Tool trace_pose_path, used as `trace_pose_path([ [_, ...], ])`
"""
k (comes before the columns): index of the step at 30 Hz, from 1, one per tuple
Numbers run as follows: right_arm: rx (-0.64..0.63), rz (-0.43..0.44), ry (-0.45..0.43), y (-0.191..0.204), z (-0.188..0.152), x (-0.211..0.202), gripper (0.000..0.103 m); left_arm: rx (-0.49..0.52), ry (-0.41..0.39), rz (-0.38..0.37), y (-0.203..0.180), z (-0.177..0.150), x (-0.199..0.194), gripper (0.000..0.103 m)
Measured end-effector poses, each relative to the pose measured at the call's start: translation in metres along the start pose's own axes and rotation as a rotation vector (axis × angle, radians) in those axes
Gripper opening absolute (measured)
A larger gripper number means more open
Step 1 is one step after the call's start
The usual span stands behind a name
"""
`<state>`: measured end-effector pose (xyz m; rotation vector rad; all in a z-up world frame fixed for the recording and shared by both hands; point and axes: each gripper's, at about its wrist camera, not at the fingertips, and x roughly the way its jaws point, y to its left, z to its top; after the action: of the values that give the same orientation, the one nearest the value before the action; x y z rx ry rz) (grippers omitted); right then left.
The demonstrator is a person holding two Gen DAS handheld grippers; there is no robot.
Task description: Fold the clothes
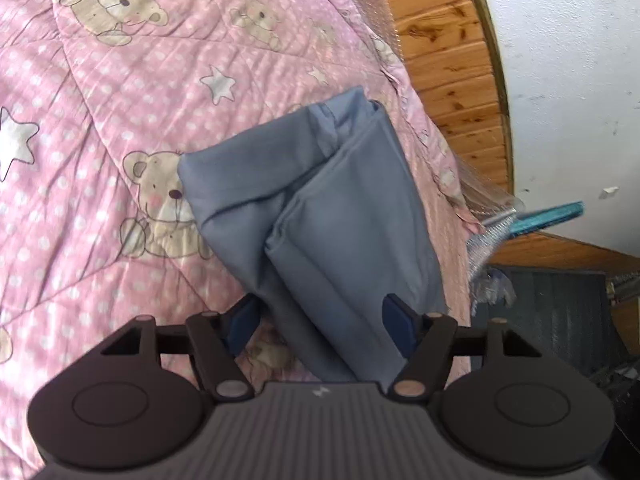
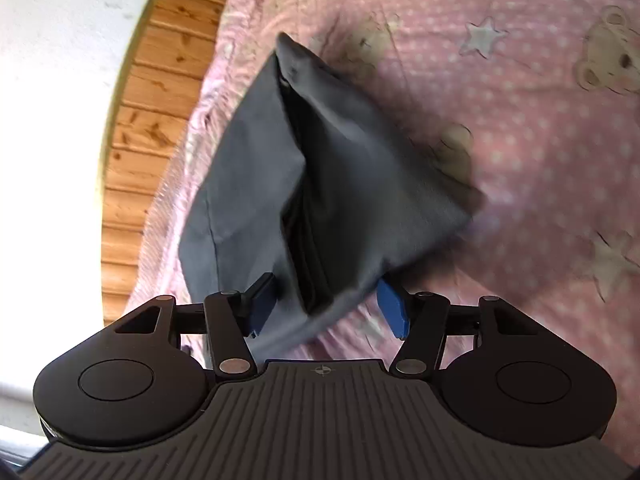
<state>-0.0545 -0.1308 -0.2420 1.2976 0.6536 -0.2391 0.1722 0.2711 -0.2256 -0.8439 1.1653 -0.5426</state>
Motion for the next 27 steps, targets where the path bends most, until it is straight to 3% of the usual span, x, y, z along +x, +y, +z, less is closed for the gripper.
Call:
trace_pose_path([
  [7,0.008,0.029,0.008,0.004,0.007,0.000,0.064,-0.063,-0.091,0.021,-0.004,-0.007,0.005,0.048],
  [11,0.024,0.043,0.030,0.002,0.012,0.004,0.072,-0.103,-0.091,0.015,0.005,-0.011,0.007,0.048],
  [14,0.012,0.047,0.044,0.002,0.014,0.010,0.071,-0.123,-0.102,0.015,0.009,-0.011,0.010,0.047],
  [15,-0.003,0.046,0.048,0.003,0.014,0.013,0.067,-0.125,-0.107,0.013,0.009,-0.011,0.011,0.043],
  [16,-0.021,0.043,0.051,0.005,0.015,0.016,0.051,-0.118,-0.113,0.010,0.006,-0.010,0.010,0.034],
  [19,-0.136,0.033,0.043,0.033,0.025,0.010,0.031,-0.081,-0.134,-0.009,-0.011,-0.009,0.003,0.014],
  [23,-0.331,0.051,-0.010,0.104,0.055,-0.007,0.022,-0.071,-0.196,-0.091,-0.065,0.006,-0.012,0.009],
  [27,-0.481,0.148,-0.073,0.181,0.100,-0.022,0.019,0.003,-0.284,-0.175,-0.129,0.022,-0.030,0.009],
])
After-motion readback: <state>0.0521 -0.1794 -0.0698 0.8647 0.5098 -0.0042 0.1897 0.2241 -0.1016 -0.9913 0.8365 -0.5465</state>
